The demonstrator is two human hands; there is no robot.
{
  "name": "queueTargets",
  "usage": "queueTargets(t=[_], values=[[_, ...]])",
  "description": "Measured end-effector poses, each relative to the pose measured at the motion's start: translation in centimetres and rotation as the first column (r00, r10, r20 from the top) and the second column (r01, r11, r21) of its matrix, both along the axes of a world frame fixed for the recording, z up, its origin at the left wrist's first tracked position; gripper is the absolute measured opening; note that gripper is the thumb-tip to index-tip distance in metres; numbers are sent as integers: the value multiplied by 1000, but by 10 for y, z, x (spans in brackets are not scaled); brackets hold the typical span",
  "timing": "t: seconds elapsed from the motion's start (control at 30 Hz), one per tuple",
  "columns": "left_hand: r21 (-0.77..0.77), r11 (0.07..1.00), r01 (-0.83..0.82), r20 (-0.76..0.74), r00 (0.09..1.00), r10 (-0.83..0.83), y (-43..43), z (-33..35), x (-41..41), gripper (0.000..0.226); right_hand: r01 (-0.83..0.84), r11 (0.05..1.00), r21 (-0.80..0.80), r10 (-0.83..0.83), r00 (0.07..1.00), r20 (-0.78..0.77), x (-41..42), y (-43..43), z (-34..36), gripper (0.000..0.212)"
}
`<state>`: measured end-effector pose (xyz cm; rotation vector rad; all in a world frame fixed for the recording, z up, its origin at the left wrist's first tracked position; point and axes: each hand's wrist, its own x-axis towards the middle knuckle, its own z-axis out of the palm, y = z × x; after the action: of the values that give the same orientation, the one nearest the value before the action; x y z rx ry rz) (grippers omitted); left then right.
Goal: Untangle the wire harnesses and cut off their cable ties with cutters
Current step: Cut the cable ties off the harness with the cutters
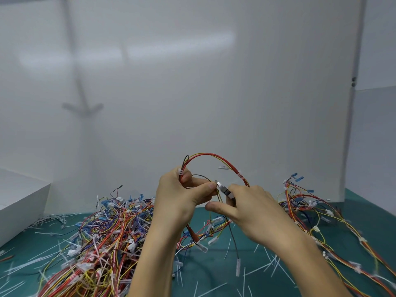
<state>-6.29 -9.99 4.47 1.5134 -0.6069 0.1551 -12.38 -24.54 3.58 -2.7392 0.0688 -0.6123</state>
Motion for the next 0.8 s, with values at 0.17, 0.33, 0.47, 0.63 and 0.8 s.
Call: queueTargets(t=[0.17, 0.33, 0.47, 0.63, 0.8], values=[[-41, 999, -4, -21, 1000, 3, 1, 2, -1, 43, -14, 999, 44, 12, 999, 36, 0, 0, 0, 59], [-121, 991, -55, -77, 996, 45, 1, 2, -1, 43, -73, 972, 223, 49, 993, 112, -4, 1, 8, 69], [-235, 969, -76, -162, 986, 39, 4, 4, 1, 43, -118, 918, 378, 62, 986, 157, -6, -2, 12, 72], [-208, 976, -70, -188, 982, 30, 8, 5, 2, 41, -134, 837, 530, 18, 976, 218, -3, -7, 10, 33], [-28, 998, 51, -98, 994, -53, 10, 3, 4, 34, -226, 571, 789, -3, 961, 278, -2, -8, 11, 22]])
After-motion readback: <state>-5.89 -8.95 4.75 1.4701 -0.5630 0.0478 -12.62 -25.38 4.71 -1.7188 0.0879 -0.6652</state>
